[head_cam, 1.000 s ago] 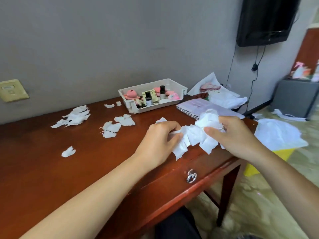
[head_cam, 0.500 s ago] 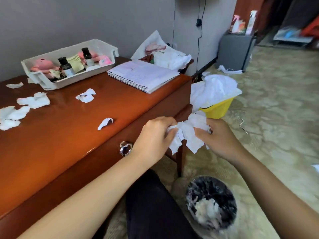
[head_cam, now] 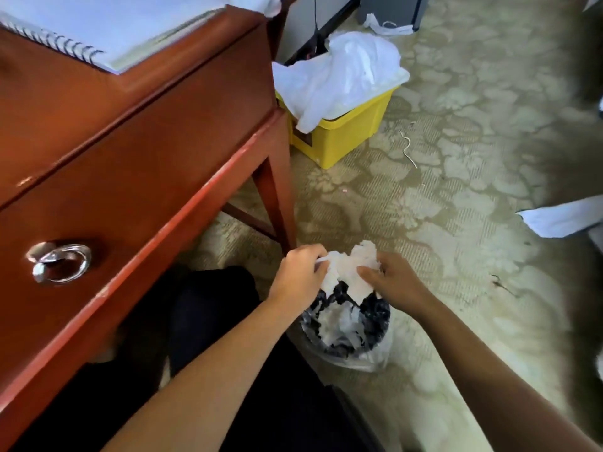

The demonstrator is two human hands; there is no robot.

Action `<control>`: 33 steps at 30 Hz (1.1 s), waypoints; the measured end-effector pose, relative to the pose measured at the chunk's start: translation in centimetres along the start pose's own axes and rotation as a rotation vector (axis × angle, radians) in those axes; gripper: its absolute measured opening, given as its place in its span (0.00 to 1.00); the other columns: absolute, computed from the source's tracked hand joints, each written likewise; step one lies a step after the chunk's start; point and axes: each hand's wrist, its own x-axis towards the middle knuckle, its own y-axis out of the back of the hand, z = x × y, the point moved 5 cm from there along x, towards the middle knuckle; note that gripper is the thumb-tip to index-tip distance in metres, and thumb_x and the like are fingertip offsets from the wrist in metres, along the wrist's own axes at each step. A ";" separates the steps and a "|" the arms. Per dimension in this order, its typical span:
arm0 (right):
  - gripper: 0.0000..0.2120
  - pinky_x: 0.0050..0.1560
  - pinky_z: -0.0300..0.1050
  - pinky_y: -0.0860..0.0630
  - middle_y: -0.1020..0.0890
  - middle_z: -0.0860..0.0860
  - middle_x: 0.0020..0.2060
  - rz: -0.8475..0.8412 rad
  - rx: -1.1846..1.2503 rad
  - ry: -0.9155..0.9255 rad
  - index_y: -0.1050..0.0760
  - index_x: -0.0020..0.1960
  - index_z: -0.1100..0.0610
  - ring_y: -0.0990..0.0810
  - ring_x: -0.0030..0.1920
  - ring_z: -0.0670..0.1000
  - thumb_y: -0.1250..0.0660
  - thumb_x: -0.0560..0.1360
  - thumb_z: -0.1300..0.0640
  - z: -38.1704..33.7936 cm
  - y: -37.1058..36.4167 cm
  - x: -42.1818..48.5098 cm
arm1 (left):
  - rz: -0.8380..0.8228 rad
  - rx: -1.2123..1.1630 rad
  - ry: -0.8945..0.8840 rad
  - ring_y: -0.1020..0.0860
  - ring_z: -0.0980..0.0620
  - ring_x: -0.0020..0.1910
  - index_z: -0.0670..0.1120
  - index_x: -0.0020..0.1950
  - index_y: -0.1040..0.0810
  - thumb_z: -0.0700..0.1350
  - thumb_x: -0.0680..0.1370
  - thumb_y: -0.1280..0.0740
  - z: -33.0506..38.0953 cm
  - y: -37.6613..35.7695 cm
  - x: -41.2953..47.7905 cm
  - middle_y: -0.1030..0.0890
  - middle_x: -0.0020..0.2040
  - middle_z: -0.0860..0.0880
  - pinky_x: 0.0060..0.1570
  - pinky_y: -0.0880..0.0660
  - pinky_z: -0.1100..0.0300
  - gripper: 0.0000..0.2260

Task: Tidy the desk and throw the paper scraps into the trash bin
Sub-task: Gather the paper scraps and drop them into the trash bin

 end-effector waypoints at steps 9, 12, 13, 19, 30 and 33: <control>0.15 0.33 0.45 0.38 0.28 0.60 0.34 -0.139 -0.060 -0.277 0.30 0.39 0.70 0.27 0.37 0.56 0.38 0.76 0.58 9.2 -5.0 0.8 | -0.297 0.050 0.187 0.25 0.48 0.39 0.48 0.46 0.27 0.45 0.80 0.38 -2.4 -8.9 2.3 0.25 0.40 0.49 0.36 0.31 0.56 0.04; 0.11 0.36 0.44 0.36 0.25 0.59 0.37 -0.183 -0.083 -0.340 0.30 0.40 0.66 0.25 0.41 0.56 0.40 0.78 0.60 10.7 -6.1 0.8 | -0.371 0.109 0.232 0.24 0.46 0.40 0.45 0.52 0.25 0.45 0.81 0.40 -3.0 -10.8 2.3 0.21 0.46 0.45 0.36 0.30 0.55 0.06; 0.11 0.36 0.44 0.35 0.24 0.58 0.37 -0.195 -0.093 -0.350 0.29 0.39 0.65 0.25 0.42 0.56 0.40 0.78 0.60 11.0 -6.4 0.8 | -0.387 0.109 0.252 0.23 0.45 0.44 0.44 0.55 0.25 0.44 0.81 0.41 -3.4 -11.3 2.1 0.21 0.49 0.44 0.38 0.29 0.54 0.07; 0.16 0.53 0.44 0.29 0.20 0.59 0.55 -0.271 -0.113 -0.412 0.27 0.64 0.61 0.22 0.57 0.58 0.41 0.79 0.56 11.6 -6.7 0.5 | -0.701 0.155 0.317 0.33 0.42 0.69 0.45 0.73 0.39 0.47 0.82 0.47 -5.1 -13.9 0.9 0.33 0.71 0.43 0.64 0.32 0.47 0.19; 0.08 0.49 0.46 0.28 0.20 0.55 0.42 -0.271 -0.233 -0.138 0.24 0.44 0.55 0.23 0.46 0.55 0.41 0.79 0.59 3.6 -3.0 1.8 | -0.640 0.340 0.102 0.49 0.49 0.77 0.47 0.78 0.48 0.52 0.83 0.49 -1.7 -5.0 0.6 0.49 0.79 0.49 0.74 0.46 0.47 0.24; 0.06 0.50 0.46 0.28 0.22 0.52 0.42 -0.228 -0.228 -0.011 0.26 0.45 0.54 0.24 0.45 0.52 0.40 0.78 0.60 -1.3 -1.5 2.1 | -0.566 0.399 0.036 0.49 0.50 0.77 0.47 0.78 0.48 0.55 0.82 0.48 -0.5 0.2 0.0 0.49 0.79 0.49 0.73 0.47 0.49 0.26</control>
